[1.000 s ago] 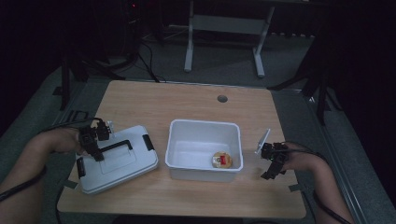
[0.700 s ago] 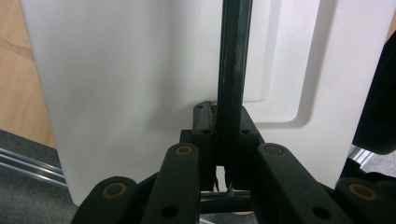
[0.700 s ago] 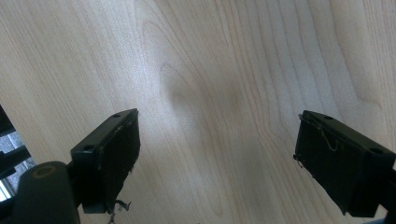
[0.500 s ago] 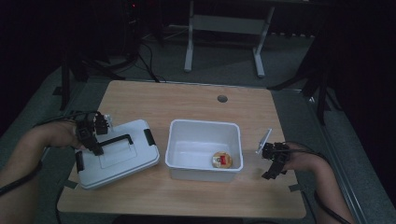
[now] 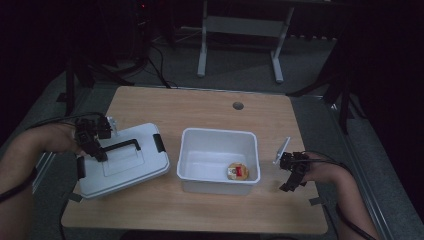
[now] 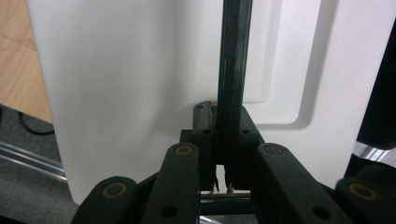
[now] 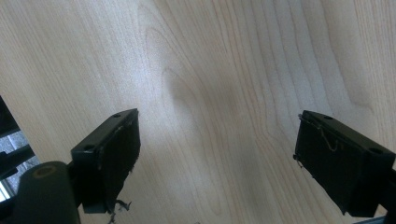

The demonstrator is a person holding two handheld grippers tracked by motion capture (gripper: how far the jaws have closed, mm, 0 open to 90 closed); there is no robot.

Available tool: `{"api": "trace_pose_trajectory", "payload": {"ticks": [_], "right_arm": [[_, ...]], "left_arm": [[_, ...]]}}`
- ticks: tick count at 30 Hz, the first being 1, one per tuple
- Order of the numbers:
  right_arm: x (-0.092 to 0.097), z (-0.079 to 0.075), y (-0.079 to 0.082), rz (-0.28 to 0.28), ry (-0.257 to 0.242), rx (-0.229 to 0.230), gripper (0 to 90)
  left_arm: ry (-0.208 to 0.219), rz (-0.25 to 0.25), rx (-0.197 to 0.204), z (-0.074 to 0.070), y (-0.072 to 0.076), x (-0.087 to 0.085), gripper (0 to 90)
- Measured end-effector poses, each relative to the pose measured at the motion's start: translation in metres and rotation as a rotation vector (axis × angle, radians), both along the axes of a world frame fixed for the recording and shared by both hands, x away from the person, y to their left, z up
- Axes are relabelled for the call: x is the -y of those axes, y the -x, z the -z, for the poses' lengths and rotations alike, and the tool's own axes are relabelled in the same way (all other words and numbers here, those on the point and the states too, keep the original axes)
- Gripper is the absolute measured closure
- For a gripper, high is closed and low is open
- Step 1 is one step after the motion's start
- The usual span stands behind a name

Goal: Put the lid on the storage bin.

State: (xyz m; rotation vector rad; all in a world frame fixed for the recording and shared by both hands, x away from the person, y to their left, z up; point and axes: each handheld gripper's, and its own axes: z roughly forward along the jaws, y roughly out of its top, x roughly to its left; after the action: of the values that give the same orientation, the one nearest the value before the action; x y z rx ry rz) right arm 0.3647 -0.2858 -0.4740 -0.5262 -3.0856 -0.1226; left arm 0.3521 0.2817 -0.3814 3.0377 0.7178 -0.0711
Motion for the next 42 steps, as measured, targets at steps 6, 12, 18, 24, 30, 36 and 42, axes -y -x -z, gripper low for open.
{"api": "trace_pose_trajectory", "payload": {"ticks": [6,12,18,24,30,36,42], "right_arm": [[-0.001,0.000,-0.001,-0.004,-0.001,-0.003,14.0],[-0.003,-0.001,-0.001,-0.009,-0.003,0.003,14.1],[-0.003,-0.001,0.000,-0.014,-0.003,0.003,14.0],[-0.002,-0.001,0.000,-0.016,0.000,-0.003,14.0],[0.000,-0.001,0.002,-0.009,0.002,-0.006,14.0],[0.004,-0.001,0.003,-0.004,0.001,-0.008,14.0],[0.006,-0.002,0.004,0.001,0.001,-0.006,13.8]], "left_arm": [[-0.003,0.001,0.021,-0.016,0.001,0.001,83.6],[-0.003,0.020,0.047,-0.035,0.001,0.010,83.6],[0.005,0.047,0.065,-0.048,-0.001,0.022,83.6],[0.019,0.074,0.070,-0.055,-0.004,0.036,83.6],[0.030,0.112,0.072,-0.058,-0.009,0.052,83.6],[0.044,0.154,0.078,-0.063,-0.015,0.073,83.6],[0.048,0.195,0.078,-0.067,-0.020,0.097,83.5]]}}
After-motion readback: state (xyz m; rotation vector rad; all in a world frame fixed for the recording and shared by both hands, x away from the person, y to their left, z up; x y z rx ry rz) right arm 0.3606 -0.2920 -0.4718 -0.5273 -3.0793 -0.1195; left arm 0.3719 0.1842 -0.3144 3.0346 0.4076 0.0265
